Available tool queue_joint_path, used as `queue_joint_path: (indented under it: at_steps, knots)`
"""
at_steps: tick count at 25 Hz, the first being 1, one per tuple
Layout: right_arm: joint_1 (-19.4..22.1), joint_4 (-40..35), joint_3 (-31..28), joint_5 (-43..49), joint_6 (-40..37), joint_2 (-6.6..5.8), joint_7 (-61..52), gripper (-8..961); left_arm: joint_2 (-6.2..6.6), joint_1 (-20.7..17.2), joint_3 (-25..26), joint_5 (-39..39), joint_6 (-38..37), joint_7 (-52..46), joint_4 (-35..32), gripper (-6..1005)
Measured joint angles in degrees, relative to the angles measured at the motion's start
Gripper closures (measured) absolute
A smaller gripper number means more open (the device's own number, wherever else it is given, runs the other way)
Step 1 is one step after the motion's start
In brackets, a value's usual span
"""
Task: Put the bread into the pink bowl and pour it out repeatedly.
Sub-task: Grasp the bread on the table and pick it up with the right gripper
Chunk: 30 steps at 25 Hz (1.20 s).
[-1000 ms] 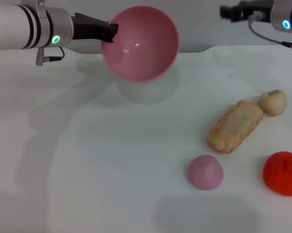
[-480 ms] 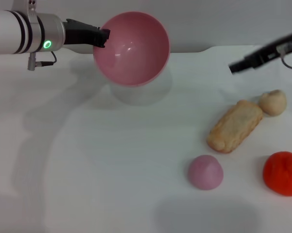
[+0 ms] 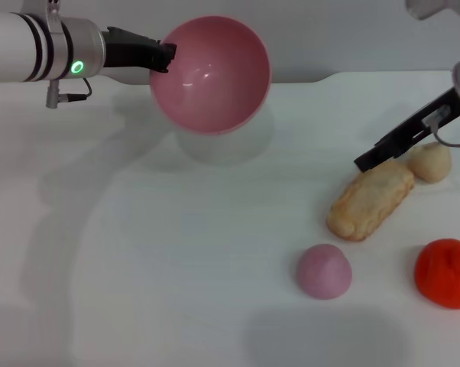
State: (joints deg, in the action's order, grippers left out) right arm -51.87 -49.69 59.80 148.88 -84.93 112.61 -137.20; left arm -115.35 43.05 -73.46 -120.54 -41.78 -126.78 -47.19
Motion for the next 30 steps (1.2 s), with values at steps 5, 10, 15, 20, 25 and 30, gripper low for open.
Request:
queue_joint_path:
  at_steps: [5,10,15,20,25,30]
  knots:
    - [0.3,0.5,0.6,0.2,4.5,1.75,2.0,414,-0.07,0.0,0.0,0.0,0.0,0.1,0.0,953]
    - [-0.2,1.0,3.2,2.5,7.5,2.64,2.8,414,-0.1,-0.1,0.0,0.0,-0.5,0.2,0.0,953]
    - [-2.8,3.1,4.3,4.3,6.3,2.32,2.1,414,-0.12,-0.2,0.0,0.0,-0.6,0.2,0.0,953]
    - [-5.8,5.0,3.7,8.1,4.5,1.63,-4.1,414,-0.15,-0.4,0.0,0.0,-0.8,0.2,0.0,953]
    - [-6.2,5.1,3.5,8.1,2.3,1.47,-6.4,413,-0.21,-0.5,-0.1,0.0,-1.0,0.3,0.0,953]
    - [-5.5,4.9,0.6,7.6,0.6,1.56,-10.6,413,-0.13,-0.3,-0.2,-0.7,-1.0,0.4,0.0,953]
